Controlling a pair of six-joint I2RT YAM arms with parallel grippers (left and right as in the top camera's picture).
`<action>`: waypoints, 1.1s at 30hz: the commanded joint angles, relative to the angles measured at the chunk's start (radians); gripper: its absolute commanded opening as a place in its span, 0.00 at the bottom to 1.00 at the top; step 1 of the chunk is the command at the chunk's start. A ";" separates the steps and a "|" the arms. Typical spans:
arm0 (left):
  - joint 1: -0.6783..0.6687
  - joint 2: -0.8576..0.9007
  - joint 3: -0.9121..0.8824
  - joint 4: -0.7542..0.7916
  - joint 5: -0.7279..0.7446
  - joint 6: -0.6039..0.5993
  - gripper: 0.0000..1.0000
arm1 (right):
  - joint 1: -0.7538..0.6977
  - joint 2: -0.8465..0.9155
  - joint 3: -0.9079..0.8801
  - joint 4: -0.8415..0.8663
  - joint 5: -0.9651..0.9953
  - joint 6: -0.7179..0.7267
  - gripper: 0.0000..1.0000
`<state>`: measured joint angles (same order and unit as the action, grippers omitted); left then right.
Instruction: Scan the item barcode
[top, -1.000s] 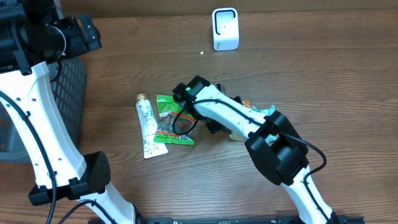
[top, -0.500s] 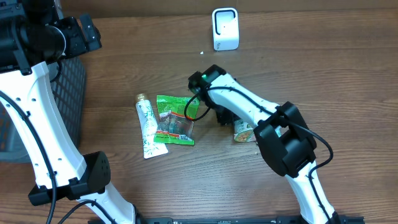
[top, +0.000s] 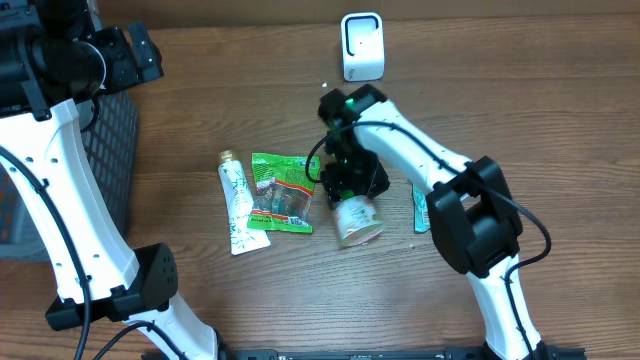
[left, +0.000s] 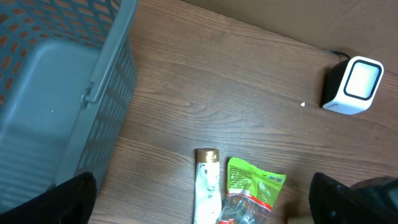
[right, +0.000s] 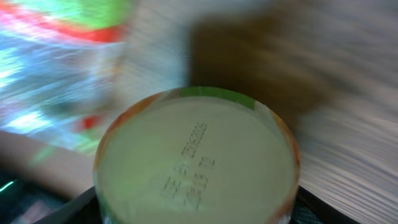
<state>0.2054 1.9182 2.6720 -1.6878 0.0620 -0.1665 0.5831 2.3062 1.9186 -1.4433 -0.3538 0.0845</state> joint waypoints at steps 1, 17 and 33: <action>0.002 -0.002 0.000 -0.002 -0.011 -0.013 1.00 | -0.097 0.015 0.026 -0.001 -0.475 -0.254 0.74; 0.002 -0.002 0.000 -0.002 -0.011 -0.013 1.00 | -0.185 0.015 0.025 0.050 -0.320 -0.274 0.91; 0.002 -0.002 0.000 -0.002 -0.011 -0.013 1.00 | -0.185 -0.038 0.098 0.026 -0.233 -0.209 0.78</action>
<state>0.2054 1.9182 2.6720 -1.6882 0.0620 -0.1665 0.3992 2.3199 1.9713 -1.4181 -0.6529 -0.1371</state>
